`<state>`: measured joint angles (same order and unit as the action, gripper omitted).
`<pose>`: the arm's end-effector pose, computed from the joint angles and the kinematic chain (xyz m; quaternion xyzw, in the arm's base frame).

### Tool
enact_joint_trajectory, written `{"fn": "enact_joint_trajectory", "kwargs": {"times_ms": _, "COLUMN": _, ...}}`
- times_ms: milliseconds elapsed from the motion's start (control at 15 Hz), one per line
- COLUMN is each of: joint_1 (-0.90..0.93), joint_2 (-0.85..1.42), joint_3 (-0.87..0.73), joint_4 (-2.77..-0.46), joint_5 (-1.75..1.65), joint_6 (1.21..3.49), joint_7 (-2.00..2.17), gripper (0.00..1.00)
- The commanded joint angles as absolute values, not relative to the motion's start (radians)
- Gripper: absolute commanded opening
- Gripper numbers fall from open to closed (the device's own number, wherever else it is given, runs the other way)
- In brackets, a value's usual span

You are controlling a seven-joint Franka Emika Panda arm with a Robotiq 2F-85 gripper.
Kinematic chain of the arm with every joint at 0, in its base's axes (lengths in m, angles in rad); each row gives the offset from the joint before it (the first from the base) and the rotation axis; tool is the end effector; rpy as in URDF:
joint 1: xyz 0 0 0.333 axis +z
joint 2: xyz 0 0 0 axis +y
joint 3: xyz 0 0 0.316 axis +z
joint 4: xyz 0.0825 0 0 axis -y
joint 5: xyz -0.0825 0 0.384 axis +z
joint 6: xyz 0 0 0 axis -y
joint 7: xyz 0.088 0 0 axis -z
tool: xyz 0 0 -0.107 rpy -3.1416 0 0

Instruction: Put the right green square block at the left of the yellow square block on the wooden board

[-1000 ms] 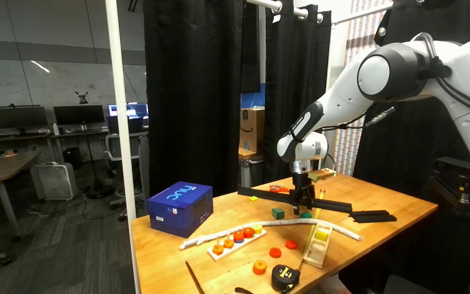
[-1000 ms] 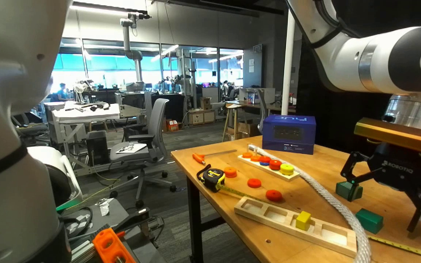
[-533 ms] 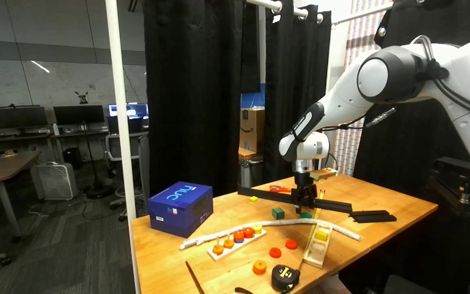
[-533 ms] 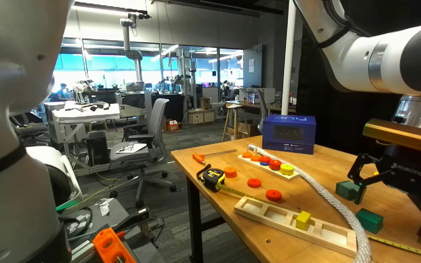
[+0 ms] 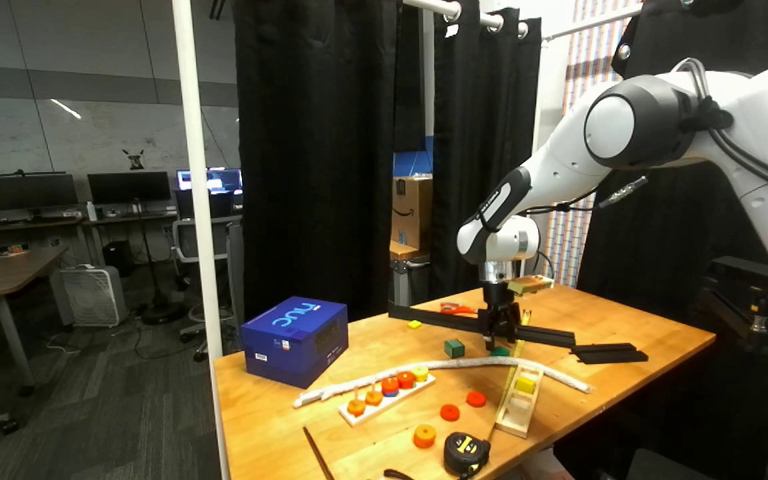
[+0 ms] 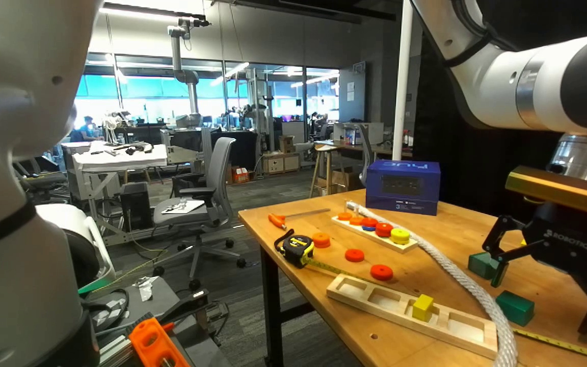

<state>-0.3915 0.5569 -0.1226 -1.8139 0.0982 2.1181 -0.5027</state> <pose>0.5463 -0.2989 0.2163 -0.9919 0.0311 0.1051 0.0645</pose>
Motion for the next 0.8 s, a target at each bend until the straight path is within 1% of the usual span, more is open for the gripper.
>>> {"fn": "enact_joint_trajectory", "kwargs": {"times_ms": 0, "joint_1": -0.409, "joint_2": 0.560, "joint_3": -0.106, "joint_4": -1.802, "joint_5": 0.115, "joint_6": 2.093, "joint_7": -0.522, "gripper": 1.00}}
{"fn": "enact_joint_trajectory", "kwargs": {"times_ms": 400, "joint_1": -0.412, "joint_2": 0.568, "joint_3": -0.101, "joint_4": -1.799, "joint_5": 0.117, "joint_6": 2.088, "joint_7": -0.525, "gripper": 1.00}}
{"fn": "enact_joint_trajectory", "kwargs": {"times_ms": 467, "joint_1": -0.412, "joint_2": 0.568, "joint_3": -0.100, "joint_4": -1.800, "joint_5": 0.117, "joint_6": 2.090, "joint_7": -0.529, "gripper": 0.89}}
{"fn": "enact_joint_trajectory", "kwargs": {"times_ms": 533, "joint_1": -0.412, "joint_2": 0.569, "joint_3": -0.100, "joint_4": -1.801, "joint_5": 0.116, "joint_6": 2.092, "joint_7": -0.530, "gripper": 0.75}}
{"fn": "enact_joint_trajectory", "kwargs": {"times_ms": 600, "joint_1": -0.413, "joint_2": 0.570, "joint_3": -0.099, "joint_4": -1.802, "joint_5": 0.116, "joint_6": 2.093, "joint_7": -0.532, "gripper": 0.68}}
{"fn": "enact_joint_trajectory", "kwargs": {"times_ms": 667, "joint_1": -0.413, "joint_2": 0.570, "joint_3": -0.099, "joint_4": -1.802, "joint_5": 0.115, "joint_6": 2.093, "joint_7": -0.534, "gripper": 0.58}}
{"fn": "enact_joint_trajectory", "kwargs": {"times_ms": 733, "joint_1": -0.413, "joint_2": 0.571, "joint_3": -0.099, "joint_4": -1.801, "joint_5": 0.115, "joint_6": 2.093, "joint_7": -0.534, "gripper": 0.50}}
